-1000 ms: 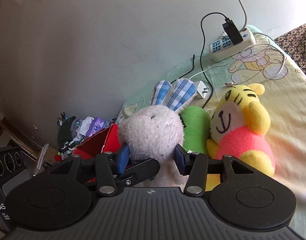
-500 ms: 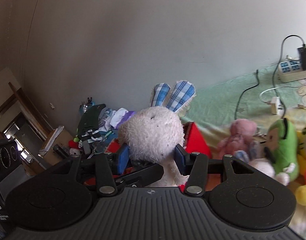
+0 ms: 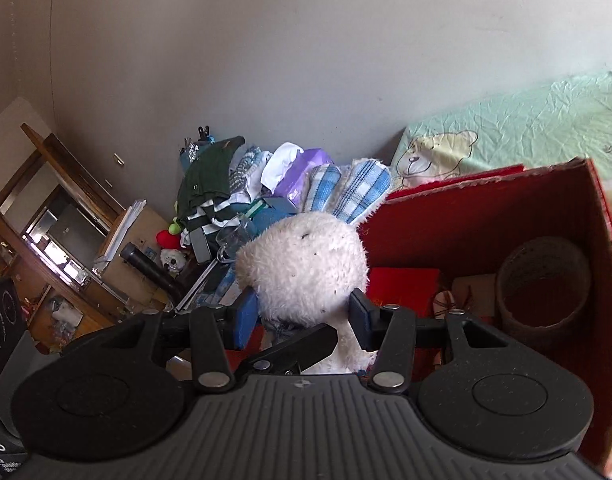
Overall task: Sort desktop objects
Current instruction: 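Carry the held bunny with both grippers over the open red box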
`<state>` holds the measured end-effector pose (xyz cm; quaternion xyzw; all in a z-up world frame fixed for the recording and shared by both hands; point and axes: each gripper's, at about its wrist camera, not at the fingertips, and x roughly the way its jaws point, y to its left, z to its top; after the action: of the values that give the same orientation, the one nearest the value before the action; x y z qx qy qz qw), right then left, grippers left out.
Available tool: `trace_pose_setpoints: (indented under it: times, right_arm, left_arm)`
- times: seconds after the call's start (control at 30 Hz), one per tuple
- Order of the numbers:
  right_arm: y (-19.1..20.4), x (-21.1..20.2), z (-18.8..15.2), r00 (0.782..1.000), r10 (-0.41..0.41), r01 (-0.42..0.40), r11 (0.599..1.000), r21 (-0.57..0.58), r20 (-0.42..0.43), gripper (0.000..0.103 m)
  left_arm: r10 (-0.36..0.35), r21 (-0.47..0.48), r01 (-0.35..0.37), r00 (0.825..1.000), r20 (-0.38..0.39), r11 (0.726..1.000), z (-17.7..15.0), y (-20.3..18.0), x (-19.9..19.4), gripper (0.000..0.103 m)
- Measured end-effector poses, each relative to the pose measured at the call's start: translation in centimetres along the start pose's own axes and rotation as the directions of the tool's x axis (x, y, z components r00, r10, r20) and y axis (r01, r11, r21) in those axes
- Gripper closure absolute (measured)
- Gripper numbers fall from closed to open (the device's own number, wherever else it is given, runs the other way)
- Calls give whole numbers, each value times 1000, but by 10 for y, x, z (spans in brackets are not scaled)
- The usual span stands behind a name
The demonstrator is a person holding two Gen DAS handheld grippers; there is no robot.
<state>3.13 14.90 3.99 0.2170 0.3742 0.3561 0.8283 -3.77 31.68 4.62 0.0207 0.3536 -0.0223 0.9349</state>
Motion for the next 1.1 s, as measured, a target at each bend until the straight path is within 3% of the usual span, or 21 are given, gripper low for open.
trace_pose_setpoints:
  times: [0.13,0.3,0.4,0.83,0.97,1.1]
  right_arm:
    - [-5,24,-2,997,6,-2,998,60,-71,51]
    - [-7,51,-6,985,-33,43,998,55,-168,51]
    - [-12,62,-8,980,-13,30,996,85,-199,51]
    - [-19,74,-10,961,60,-33,994,106,-270,43]
    - [-23,70,-10,963,81,-44,988,147,-258,40]
    - [-23,54,-6,974,39,-9,991,135,-221,41]
  left_arm:
    - [26,4,-25,999,-29,1000,-5,11,6,50]
    - [38,32,-37,998,-47,999,-8,10,12,56]
    - [18,11,-17,998,-53,1000,-8,17,14,55]
    - [83,28,-81,992,-91,996,-13,23,31,45]
    - [97,43,-93,991,-93,995,-15,23,32,43]
    - [106,50,-102,990,-92,993,-15,22,33,41]
